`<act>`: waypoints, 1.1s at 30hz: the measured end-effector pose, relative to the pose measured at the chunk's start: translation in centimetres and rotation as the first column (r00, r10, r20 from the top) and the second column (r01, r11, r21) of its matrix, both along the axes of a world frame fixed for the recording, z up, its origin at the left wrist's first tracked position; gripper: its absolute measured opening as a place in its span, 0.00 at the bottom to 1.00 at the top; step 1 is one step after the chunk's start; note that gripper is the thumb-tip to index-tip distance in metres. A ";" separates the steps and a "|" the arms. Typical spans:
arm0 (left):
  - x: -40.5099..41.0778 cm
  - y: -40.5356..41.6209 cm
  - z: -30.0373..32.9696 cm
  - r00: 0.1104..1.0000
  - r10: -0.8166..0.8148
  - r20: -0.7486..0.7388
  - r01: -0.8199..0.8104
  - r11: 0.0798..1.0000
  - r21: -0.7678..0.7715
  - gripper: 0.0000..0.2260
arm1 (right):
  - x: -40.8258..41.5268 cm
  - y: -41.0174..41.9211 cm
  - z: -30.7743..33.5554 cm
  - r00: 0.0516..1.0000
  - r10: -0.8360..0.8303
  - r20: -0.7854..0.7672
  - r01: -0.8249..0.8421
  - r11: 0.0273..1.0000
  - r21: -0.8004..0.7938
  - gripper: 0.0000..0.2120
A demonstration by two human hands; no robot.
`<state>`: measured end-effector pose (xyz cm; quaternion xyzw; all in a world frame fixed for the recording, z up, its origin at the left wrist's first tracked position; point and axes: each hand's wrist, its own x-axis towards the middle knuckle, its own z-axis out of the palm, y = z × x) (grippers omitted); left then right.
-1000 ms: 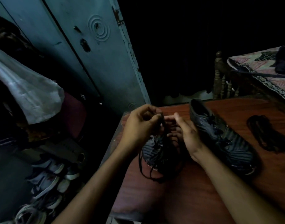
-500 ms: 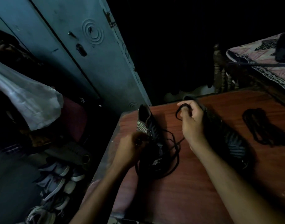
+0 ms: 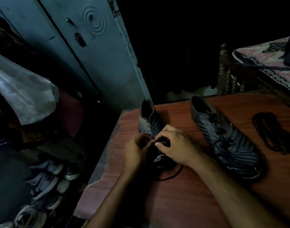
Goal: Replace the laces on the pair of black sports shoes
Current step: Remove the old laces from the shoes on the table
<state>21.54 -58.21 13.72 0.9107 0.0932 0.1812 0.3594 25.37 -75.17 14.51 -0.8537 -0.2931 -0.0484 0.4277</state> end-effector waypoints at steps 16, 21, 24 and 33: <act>-0.4 1.3 -2.4 0.970 -0.102 0.223 0.222 0.753 -0.619 0.04 | 0.6 -0.3 -1.1 0.993 -0.056 -0.105 0.052 0.998 -0.036 0.15; -0.5 1.3 -2.1 0.961 -0.112 0.253 0.251 0.736 -0.629 0.03 | 1.0 0.1 -1.6 0.996 -0.085 -0.004 0.085 0.996 0.013 0.17; -0.4 0.6 -2.3 0.966 -0.092 0.241 0.202 0.850 -0.487 0.03 | 1.0 0.1 -1.6 0.974 -0.191 0.123 0.197 0.980 -0.037 0.15; -0.9 0.5 -1.9 0.912 -0.175 0.372 0.196 0.980 -0.018 0.05 | 0.8 2.2 1.4 0.971 -0.120 0.205 0.174 0.946 -0.274 0.12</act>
